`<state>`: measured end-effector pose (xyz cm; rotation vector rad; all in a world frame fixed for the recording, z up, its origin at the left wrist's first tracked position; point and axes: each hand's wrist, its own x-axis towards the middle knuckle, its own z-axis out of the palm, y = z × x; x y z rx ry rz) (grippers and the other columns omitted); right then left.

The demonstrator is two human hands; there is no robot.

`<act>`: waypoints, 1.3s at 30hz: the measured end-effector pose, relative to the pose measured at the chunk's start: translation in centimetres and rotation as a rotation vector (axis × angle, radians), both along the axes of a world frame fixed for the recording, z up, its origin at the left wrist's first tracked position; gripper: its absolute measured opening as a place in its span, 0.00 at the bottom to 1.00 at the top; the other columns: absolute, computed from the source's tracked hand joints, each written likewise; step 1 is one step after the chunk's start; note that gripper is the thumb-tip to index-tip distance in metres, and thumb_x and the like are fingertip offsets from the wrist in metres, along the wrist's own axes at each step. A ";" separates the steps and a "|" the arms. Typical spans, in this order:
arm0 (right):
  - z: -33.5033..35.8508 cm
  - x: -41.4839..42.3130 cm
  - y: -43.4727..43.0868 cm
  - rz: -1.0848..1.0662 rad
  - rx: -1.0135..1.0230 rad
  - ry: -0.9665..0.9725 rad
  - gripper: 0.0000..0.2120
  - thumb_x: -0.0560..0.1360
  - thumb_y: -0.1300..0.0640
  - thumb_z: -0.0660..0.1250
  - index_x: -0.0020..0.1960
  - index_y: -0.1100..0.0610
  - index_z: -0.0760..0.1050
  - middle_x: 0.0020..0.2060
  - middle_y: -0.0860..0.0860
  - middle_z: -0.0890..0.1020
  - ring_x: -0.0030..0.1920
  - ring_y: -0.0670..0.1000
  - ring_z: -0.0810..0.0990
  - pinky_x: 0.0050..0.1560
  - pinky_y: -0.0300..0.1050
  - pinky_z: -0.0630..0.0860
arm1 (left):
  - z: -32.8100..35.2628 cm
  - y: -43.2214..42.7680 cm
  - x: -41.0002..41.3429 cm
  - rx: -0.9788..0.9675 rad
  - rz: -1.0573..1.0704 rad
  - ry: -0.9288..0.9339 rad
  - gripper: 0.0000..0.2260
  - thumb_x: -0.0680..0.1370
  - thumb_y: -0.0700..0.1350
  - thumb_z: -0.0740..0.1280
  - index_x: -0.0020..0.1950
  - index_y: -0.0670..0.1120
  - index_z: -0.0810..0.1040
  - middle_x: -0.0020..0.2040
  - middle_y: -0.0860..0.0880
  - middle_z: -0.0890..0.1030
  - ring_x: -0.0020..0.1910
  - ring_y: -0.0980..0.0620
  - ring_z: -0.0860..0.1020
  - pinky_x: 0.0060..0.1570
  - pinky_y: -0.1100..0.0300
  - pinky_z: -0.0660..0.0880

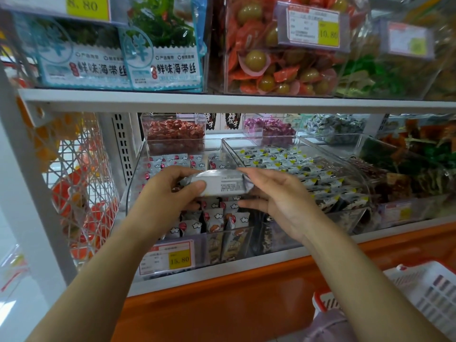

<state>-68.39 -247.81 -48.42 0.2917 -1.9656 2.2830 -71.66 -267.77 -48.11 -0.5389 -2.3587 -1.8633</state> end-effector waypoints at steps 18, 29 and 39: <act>2.5 -7.6 0.0 -0.616 0.792 0.397 0.14 0.72 0.59 0.71 0.57 0.60 0.78 0.49 0.51 0.81 0.48 0.45 0.75 0.49 0.28 0.69 | -2.1 2.5 -4.2 -0.924 0.119 0.248 0.23 0.81 0.56 0.52 0.74 0.50 0.60 0.76 0.48 0.60 0.75 0.47 0.54 0.72 0.44 0.52; 3.8 -13.6 -1.6 -0.020 1.929 0.216 0.11 0.76 0.54 0.65 0.56 0.54 0.78 0.51 0.53 0.78 0.58 0.55 0.70 0.49 0.48 0.68 | -3.0 2.9 -4.8 -1.007 0.085 0.241 0.22 0.81 0.57 0.48 0.72 0.52 0.64 0.76 0.53 0.59 0.75 0.51 0.49 0.71 0.40 0.43; 4.0 -16.3 -1.4 -0.152 1.581 0.205 0.12 0.74 0.66 0.60 0.50 0.55 0.78 0.52 0.52 0.79 0.53 0.53 0.77 0.46 0.43 0.69 | -2.3 2.5 -4.7 -0.937 0.093 0.209 0.20 0.81 0.54 0.52 0.71 0.50 0.66 0.74 0.52 0.62 0.74 0.49 0.52 0.71 0.44 0.44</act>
